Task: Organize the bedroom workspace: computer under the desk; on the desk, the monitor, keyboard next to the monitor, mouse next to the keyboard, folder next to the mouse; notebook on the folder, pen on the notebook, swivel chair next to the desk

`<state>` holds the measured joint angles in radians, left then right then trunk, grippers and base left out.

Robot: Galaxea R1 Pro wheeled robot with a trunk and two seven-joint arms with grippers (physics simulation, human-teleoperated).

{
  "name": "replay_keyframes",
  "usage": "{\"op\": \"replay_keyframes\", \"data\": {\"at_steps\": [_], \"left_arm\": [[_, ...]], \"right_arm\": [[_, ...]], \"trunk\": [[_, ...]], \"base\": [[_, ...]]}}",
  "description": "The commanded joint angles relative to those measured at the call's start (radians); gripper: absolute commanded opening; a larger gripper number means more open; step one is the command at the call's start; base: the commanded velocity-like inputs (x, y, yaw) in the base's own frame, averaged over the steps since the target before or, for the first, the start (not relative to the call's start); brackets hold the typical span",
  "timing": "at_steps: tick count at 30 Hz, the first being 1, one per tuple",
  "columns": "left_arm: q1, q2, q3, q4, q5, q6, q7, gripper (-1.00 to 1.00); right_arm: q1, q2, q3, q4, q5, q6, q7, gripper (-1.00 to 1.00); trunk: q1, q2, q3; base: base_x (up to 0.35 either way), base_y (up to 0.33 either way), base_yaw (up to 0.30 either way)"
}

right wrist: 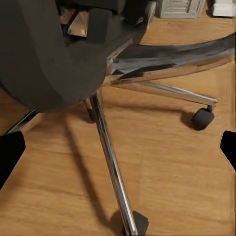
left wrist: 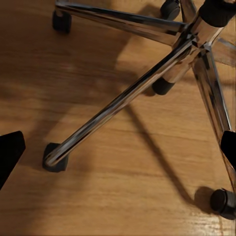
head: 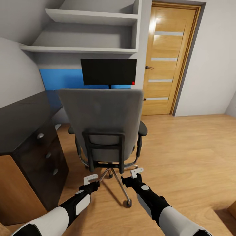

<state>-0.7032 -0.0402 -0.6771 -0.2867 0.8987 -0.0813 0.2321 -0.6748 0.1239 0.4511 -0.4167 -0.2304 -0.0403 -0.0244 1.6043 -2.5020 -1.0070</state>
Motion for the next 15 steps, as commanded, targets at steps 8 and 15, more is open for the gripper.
{"op": "replay_keyframes", "data": {"at_steps": [8,15], "left_arm": [[-0.001,0.0,-0.009,0.0,0.008,-0.005,0.006,1.0],[-0.001,0.0,-0.01,0.0,0.008,-0.005,0.006,1.0]], "right_arm": [[-0.002,-0.001,-0.001,0.001,-0.015,-0.004,-0.024,1.0],[-0.002,-0.001,-0.002,0.001,-0.019,-0.058,-0.102,1.0]], "trunk": [[0.0,0.0,-0.001],[0.0,0.0,-0.001]], "base": [[0.16,-0.232,0.0],[0.012,-0.038,0.0]]}}
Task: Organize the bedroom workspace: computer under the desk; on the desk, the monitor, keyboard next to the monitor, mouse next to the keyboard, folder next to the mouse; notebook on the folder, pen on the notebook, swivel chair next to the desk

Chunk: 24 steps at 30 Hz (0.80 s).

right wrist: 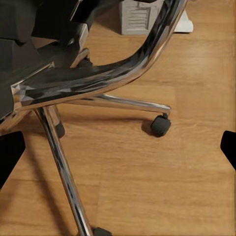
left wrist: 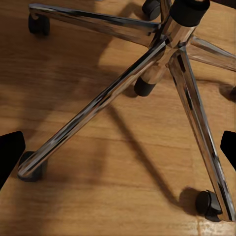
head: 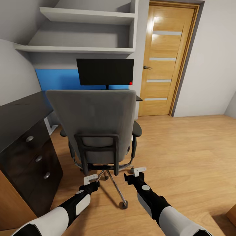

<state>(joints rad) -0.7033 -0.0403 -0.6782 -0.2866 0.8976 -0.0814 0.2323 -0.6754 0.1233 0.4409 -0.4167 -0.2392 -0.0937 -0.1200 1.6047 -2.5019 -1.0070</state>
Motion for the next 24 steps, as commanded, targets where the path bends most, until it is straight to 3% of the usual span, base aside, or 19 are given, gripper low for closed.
{"op": "replay_keyframes", "data": {"at_steps": [1,11,16,24], "left_arm": [[-0.001,0.0,-0.008,0.0,0.009,-0.004,0.005,1.0],[-0.001,0.0,-0.009,0.0,0.008,-0.005,0.005,1.0],[-0.001,0.0,-0.009,0.0,0.008,-0.005,0.004,1.0],[-0.001,0.0,-0.009,0.0,0.009,-0.005,0.004,1.0]], "right_arm": [[-0.001,-0.001,0.009,0.001,-0.011,-0.008,-0.009,1.0],[-0.001,-0.001,0.0,0.001,-0.012,-0.015,-0.014,1.0],[-0.001,-0.001,-0.06,0.001,-0.011,-0.016,-0.015,1.0],[-0.001,-0.002,-0.08,0.001,-0.011,-0.017,-0.016,1.0]], "trunk": [[0.0,0.0,-0.001],[0.0,0.0,-0.001],[0.0,0.0,-0.001],[0.0,0.0,-0.001]], "base": [[0.002,-0.005,0.0],[0.096,-0.036,0.0],[0.103,-0.056,0.0],[0.018,-0.01,0.0]]}}
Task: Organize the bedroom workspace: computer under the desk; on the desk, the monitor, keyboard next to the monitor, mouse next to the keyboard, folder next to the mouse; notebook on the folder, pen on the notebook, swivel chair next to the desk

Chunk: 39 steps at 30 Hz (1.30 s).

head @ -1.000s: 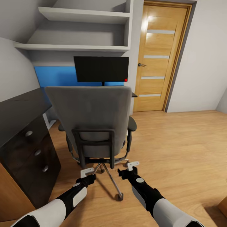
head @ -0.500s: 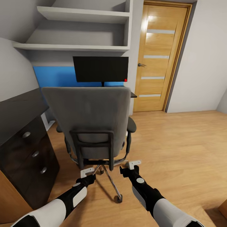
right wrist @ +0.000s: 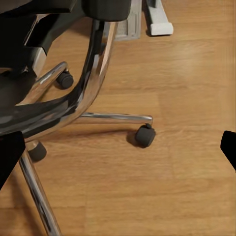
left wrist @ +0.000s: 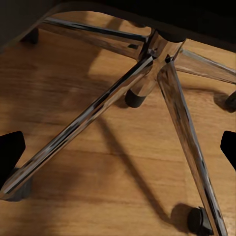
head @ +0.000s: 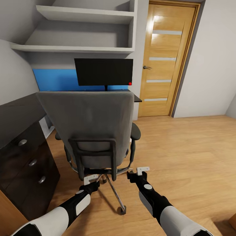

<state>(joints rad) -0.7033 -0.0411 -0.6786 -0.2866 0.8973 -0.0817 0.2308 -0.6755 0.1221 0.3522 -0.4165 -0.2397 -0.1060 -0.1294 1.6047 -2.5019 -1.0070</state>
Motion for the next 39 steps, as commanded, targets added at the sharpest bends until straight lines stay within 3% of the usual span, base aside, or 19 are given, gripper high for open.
{"op": "replay_keyframes", "data": {"at_steps": [1,10,15,25,39], "left_arm": [[-0.001,0.001,-0.009,0.0,0.009,-0.004,0.005,1.0],[-0.001,0.0,-0.009,0.0,0.009,-0.004,0.005,1.0],[-0.001,0.0,-0.009,0.0,0.009,-0.005,0.005,1.0],[-0.001,0.0,-0.009,0.0,0.009,-0.004,0.005,1.0],[-0.001,0.0,-0.009,0.0,0.009,-0.004,0.005,1.0]], "right_arm": [[-0.001,-0.001,0.008,0.001,-0.01,-0.004,-0.009,1.0],[-0.001,-0.001,0.006,0.0,-0.011,-0.011,-0.046,1.0],[-0.001,0.001,0.009,0.008,-0.011,-0.072,-0.052,1.0],[0.0,0.004,0.013,0.025,-0.012,-0.091,-0.053,1.0],[0.0,0.005,0.013,0.025,-0.012,-0.092,-0.052,1.0]], "trunk": [[0.0,0.0,-0.001],[0.0,0.0,-0.001],[0.0,0.0,-0.001],[0.0,0.0,-0.001],[0.0,0.0,-0.001]], "base": [[0.005,-0.003,0.0],[0.001,-0.001,0.0],[0.128,0.0,0.0],[0.12,0.0,0.01],[0.002,0.0,0.217]]}}
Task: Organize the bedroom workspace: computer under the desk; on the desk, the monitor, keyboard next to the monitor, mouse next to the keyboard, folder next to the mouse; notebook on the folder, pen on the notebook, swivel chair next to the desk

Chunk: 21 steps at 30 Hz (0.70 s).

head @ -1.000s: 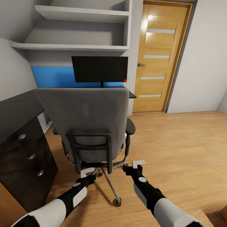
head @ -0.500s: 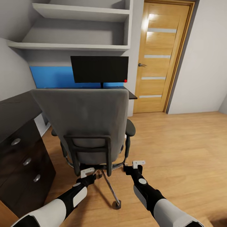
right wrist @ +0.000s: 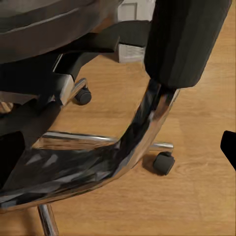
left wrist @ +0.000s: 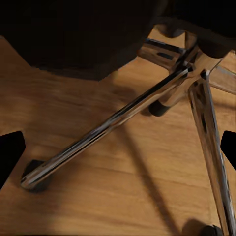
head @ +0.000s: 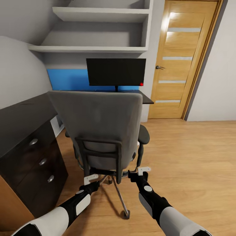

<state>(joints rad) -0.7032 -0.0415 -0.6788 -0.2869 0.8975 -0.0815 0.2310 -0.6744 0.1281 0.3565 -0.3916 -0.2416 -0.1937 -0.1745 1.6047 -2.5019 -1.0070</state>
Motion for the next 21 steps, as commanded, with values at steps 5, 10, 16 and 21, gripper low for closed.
{"op": "replay_keyframes", "data": {"at_steps": [5,10,16,21], "left_arm": [[-0.001,0.0,-0.008,0.0,0.009,-0.004,0.005,1.0],[-0.001,0.0,-0.008,0.0,0.008,-0.005,0.005,1.0],[-0.001,0.0,-0.008,0.0,0.008,-0.005,0.005,1.0],[-0.001,0.0,-0.008,0.0,0.008,-0.005,0.005,1.0]], "right_arm": [[-0.001,-0.001,0.009,0.0,-0.01,-0.004,-0.006,1.0],[-0.001,-0.001,0.009,0.0,-0.01,-0.004,-0.006,1.0],[-0.001,-0.001,0.009,0.0,-0.01,-0.004,-0.006,1.0],[-0.001,-0.001,0.009,0.0,-0.01,-0.005,-0.006,1.0]], "trunk": [[0.0,0.0,-0.001],[0.0,0.0,-0.001],[0.0,0.0,-0.001],[0.0,0.0,-0.001]], "base": [[0.0,0.0,0.268],[0.0,0.0,0.267],[0.0,0.0,0.205],[0.004,-0.001,0.039]]}}
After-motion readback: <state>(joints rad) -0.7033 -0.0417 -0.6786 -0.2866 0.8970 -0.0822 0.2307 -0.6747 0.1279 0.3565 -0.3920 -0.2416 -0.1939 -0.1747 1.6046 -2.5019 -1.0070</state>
